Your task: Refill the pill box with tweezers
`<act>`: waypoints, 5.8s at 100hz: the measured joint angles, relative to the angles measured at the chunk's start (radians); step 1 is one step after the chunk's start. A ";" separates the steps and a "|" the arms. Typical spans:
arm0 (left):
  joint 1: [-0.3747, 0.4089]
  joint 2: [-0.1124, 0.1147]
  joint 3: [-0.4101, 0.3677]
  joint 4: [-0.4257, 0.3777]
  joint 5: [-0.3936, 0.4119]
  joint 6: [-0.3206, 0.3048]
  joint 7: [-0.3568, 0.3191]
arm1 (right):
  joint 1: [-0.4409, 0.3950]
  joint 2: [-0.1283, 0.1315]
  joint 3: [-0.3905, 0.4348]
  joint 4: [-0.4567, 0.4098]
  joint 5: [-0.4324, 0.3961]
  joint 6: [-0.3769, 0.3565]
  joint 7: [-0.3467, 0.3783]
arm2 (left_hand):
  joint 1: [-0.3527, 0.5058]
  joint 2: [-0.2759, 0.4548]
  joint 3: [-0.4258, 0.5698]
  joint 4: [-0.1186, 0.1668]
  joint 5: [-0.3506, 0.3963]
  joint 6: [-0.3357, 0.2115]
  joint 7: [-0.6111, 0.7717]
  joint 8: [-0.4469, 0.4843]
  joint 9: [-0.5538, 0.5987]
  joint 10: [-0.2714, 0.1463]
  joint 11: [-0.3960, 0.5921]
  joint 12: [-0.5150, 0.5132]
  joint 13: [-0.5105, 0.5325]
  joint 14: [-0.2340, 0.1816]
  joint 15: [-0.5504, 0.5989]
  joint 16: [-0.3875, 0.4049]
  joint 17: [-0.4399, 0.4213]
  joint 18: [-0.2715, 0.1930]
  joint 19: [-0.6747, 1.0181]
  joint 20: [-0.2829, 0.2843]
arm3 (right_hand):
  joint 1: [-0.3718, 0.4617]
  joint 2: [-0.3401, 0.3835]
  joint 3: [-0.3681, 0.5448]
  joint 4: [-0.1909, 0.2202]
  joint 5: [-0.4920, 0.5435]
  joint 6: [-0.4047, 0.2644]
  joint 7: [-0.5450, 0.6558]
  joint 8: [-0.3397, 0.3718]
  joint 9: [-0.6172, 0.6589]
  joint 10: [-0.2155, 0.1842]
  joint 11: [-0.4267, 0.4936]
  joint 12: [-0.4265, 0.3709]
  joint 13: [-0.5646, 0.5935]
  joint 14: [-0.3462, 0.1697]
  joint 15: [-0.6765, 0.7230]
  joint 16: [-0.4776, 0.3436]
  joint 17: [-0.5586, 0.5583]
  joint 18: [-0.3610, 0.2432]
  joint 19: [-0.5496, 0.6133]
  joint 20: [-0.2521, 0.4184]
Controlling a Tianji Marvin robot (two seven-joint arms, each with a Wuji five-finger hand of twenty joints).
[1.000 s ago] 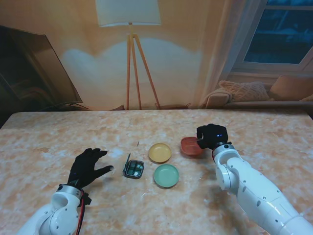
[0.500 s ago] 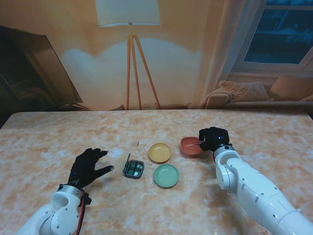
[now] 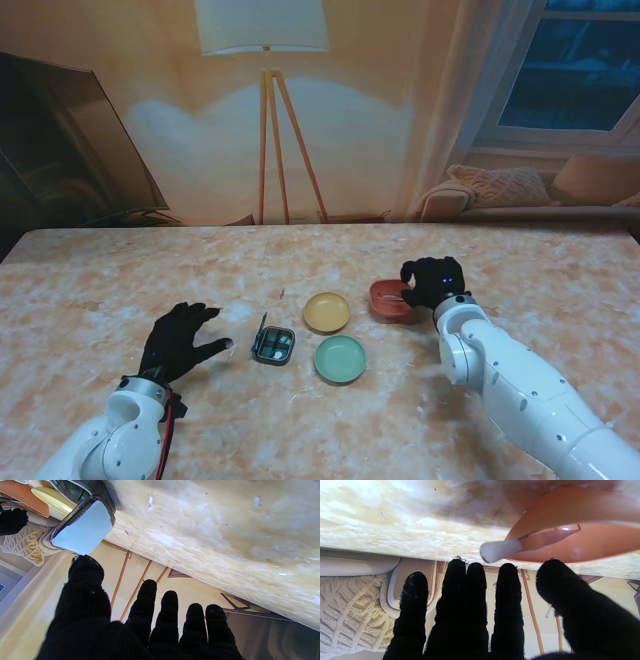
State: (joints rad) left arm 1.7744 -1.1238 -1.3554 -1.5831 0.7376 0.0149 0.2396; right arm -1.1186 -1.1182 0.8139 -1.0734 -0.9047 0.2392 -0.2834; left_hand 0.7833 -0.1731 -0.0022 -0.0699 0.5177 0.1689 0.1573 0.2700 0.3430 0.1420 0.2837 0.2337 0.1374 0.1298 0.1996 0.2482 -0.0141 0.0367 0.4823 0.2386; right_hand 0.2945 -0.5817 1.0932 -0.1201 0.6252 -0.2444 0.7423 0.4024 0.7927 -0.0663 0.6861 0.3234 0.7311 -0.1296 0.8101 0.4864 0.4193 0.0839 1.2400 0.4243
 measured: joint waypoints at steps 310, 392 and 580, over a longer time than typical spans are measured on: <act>-0.287 0.046 0.274 0.258 -0.064 -0.029 -0.187 | -0.204 0.051 0.210 -0.351 -0.170 -0.282 0.002 | -0.340 -0.291 0.657 -0.028 -0.335 -0.072 -0.117 -0.111 -0.156 0.090 -0.109 -0.048 -0.111 0.090 -0.105 -0.012 -0.098 0.064 -0.225 -0.053 | -0.119 0.088 -0.179 0.011 -0.167 0.182 -0.209 -0.081 -0.241 0.062 -0.164 -0.018 -0.263 0.073 -0.396 -0.202 -0.189 0.039 -0.216 -0.116; -0.294 0.043 0.280 0.265 -0.074 -0.029 -0.188 | -0.113 -0.031 -0.084 -0.359 0.072 -0.225 -0.083 | -0.328 -0.288 0.622 -0.029 -0.297 -0.078 -0.081 -0.066 -0.166 0.089 -0.110 -0.051 -0.121 0.090 -0.117 -0.012 -0.104 0.063 -0.250 -0.063 | 0.154 0.215 -0.174 -0.031 0.056 -0.035 0.231 -0.284 0.171 -0.059 -0.153 -0.018 0.097 0.005 -0.333 -0.165 0.101 -0.101 -0.158 -0.123; -0.270 0.037 0.259 0.258 -0.074 -0.035 -0.176 | -0.006 -0.171 -0.285 -0.047 0.342 -0.178 -0.072 | -0.328 -0.288 0.621 -0.029 -0.284 -0.079 -0.071 -0.063 -0.167 0.040 -0.123 -0.053 -0.121 0.035 -0.131 -0.014 -0.103 0.000 -0.265 -0.081 | 0.097 0.350 -0.340 -0.011 0.154 -0.019 0.169 -0.226 0.185 -0.064 -0.144 -0.019 0.096 0.011 -0.332 -0.177 0.020 -0.079 -0.156 -0.125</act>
State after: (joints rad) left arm 1.5048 -1.0870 -1.0966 -1.3247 0.6635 -0.0205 0.0639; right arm -1.1241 -1.2890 0.5294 -1.1206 -0.5627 0.0616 -0.3550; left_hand 0.4554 -0.4608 0.6184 -0.0985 0.2339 0.0904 0.0868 0.2066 0.1756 0.1815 0.1606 0.1811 0.0160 0.1648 0.0691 0.2338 -0.1176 0.0369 0.2175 0.1576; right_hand 0.3917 -0.2317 0.7531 -0.1314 0.7790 -0.2632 0.9115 0.1765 0.9779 -0.1305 0.5420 0.3039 0.8273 -0.1189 0.4785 0.3096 0.4396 0.0050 1.0836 0.2997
